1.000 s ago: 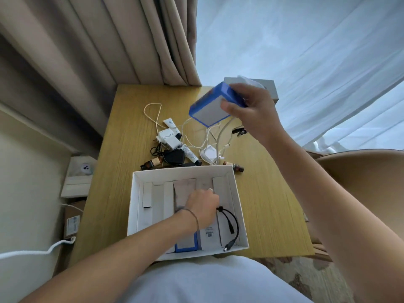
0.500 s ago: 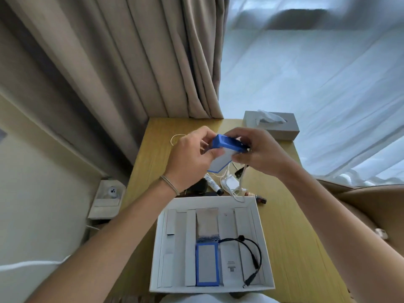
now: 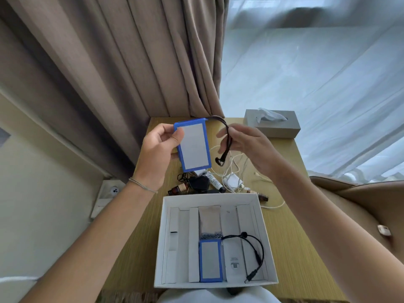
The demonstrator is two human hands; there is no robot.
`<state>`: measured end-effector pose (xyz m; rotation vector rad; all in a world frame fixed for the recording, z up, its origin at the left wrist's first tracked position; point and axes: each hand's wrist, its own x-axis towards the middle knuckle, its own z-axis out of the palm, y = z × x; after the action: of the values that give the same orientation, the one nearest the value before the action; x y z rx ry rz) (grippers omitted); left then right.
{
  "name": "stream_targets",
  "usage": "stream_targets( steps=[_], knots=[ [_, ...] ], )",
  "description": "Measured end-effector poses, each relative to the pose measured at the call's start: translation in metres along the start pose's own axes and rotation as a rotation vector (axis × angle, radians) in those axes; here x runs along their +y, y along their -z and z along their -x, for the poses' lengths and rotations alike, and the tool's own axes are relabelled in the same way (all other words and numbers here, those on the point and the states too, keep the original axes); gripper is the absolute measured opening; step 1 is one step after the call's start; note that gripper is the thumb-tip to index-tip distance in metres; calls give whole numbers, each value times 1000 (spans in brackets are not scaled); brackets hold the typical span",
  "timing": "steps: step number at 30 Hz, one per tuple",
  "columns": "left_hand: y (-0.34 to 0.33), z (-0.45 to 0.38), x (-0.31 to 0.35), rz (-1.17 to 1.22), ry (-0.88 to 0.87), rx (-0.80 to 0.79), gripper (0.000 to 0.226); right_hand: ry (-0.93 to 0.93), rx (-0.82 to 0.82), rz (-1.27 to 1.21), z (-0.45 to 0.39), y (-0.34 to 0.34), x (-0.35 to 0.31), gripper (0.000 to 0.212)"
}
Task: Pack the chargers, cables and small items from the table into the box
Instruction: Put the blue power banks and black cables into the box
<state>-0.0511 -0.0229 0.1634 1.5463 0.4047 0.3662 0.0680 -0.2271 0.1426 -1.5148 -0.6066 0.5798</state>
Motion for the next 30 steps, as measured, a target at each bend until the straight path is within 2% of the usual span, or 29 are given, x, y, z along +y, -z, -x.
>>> stream_targets(
  steps=[6, 10, 12, 15, 19, 21, 25, 27, 30],
  knots=[
    [8, 27, -23, 262, 313, -43, 28, -264, -9, -161, 28, -36, 18, 49],
    [-2, 46, -47, 407, 460, -46, 30, -430, -52, -86, 48, -50, 41, 34],
    [-8, 57, -61, 430, 496, -48, 26, -500, -30, -88, 56, -53, 56, 37],
    [-6, 69, -83, 318, 559, -104, 24, -556, 1, -42, 65, -49, 75, 40],
    [9, 76, -107, -10, 727, -336, 27, -615, -46, 77, 74, -39, 93, 36],
    [7, 78, -122, -94, 750, -395, 28, -639, -86, 178, 75, -38, 101, 30],
    [-7, 80, -152, -49, 793, -301, 26, -607, -68, 422, 73, -44, 121, 24],
    [-14, 80, -162, -2, 841, -255, 26, -465, -30, 731, 75, -47, 128, 25],
    [-19, 77, -171, 194, 942, -141, 35, -183, 9, 1132, 82, -51, 136, 27]
  ],
)
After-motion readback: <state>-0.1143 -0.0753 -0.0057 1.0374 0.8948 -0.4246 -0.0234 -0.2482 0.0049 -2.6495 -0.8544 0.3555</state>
